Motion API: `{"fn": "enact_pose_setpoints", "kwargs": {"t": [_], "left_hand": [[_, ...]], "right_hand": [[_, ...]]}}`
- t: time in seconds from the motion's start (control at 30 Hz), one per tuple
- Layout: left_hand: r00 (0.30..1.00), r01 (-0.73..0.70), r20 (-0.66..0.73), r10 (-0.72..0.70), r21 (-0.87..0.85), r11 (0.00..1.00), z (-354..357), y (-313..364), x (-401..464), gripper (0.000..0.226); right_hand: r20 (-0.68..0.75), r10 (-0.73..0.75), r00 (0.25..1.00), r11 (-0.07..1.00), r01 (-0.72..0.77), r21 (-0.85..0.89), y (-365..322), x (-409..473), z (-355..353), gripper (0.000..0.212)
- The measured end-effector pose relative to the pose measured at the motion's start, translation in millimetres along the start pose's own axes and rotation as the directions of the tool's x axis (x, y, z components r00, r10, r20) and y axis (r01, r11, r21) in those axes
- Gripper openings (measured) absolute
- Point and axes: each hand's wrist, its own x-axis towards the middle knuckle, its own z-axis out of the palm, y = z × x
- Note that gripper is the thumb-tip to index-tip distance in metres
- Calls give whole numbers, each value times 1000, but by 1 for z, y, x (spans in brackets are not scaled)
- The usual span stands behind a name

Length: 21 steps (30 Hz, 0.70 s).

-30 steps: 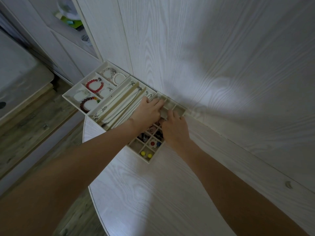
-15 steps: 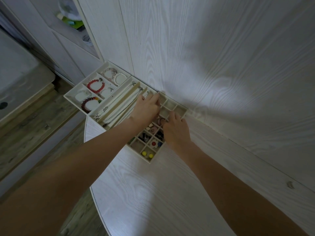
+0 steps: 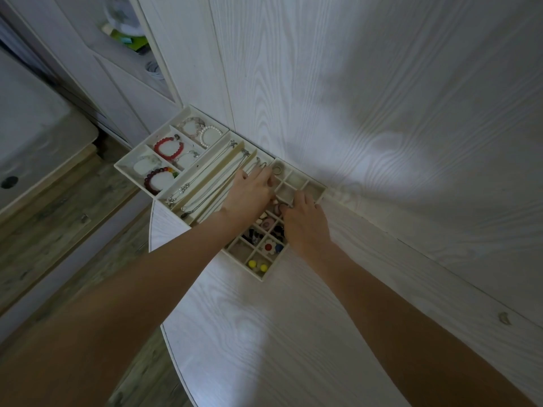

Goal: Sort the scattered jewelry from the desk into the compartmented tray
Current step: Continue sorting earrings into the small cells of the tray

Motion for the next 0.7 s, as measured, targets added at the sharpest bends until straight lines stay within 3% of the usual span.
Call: {"fn": "enact_pose_setpoints", "kwargs": {"t": [0.17, 0.37, 0.53, 0.7], "left_hand": [[1000, 3, 31, -2, -41, 999, -7, 3, -7, 24], [993, 45, 111, -28, -162, 986, -20, 17, -30, 30], [986, 56, 166, -7, -295, 954, -33, 54, -54, 28], [972, -10, 210, 108, -421, 907, -39, 107, -65, 31]], "right_hand": [[-23, 17, 1000, 999, -15, 50, 1, -1, 2, 32], [-147, 159, 976, 914, -89, 395, 20, -29, -16, 30], [-45, 294, 955, 868, -247, 431, 47, -85, -29, 35], [50, 380, 924, 831, -365, 420, 71, -146, -38, 33]]}}
